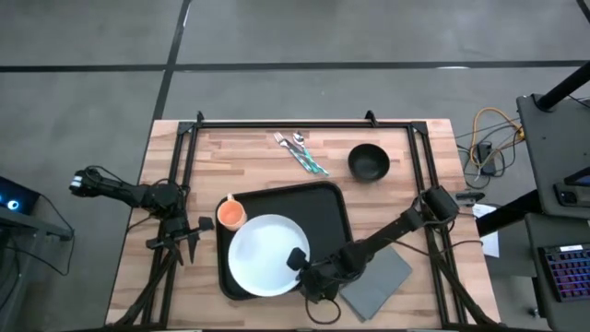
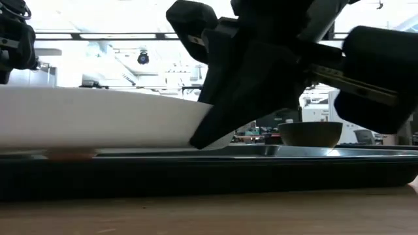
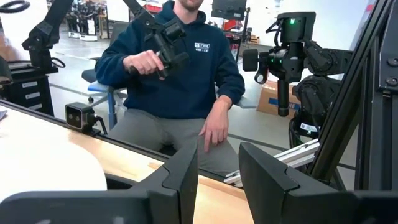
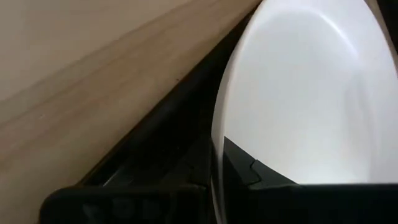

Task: Set up tray
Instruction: Put the white plate on the serving tray

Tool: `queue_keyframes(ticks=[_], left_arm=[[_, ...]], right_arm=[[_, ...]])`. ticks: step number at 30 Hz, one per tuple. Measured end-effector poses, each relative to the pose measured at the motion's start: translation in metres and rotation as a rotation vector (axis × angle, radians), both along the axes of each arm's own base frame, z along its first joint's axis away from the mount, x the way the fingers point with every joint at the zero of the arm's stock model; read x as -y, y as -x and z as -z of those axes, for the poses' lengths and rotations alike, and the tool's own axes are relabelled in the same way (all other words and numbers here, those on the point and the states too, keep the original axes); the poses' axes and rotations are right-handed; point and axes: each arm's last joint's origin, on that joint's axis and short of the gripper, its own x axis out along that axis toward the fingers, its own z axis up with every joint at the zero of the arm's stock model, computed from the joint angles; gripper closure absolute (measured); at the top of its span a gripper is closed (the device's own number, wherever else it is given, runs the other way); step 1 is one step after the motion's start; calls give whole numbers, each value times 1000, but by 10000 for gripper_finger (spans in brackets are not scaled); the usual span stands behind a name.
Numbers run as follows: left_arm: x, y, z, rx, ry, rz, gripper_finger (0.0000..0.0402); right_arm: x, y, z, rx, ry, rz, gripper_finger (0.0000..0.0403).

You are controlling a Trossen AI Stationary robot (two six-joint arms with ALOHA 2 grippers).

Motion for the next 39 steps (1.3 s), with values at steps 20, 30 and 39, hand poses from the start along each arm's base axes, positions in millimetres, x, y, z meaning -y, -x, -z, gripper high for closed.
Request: queue_keyframes(ticks=[20, 30, 39], left_arm=[[0, 0, 0, 0, 0, 0, 304], [0, 0, 0, 0, 0, 0, 304], [0, 0, 0, 0, 0, 0, 304]], right_arm=[[20, -10, 0, 1, -1, 9, 394], [21, -12, -1, 1, -44, -18, 394], [20, -13, -3, 20, -55, -17, 394]])
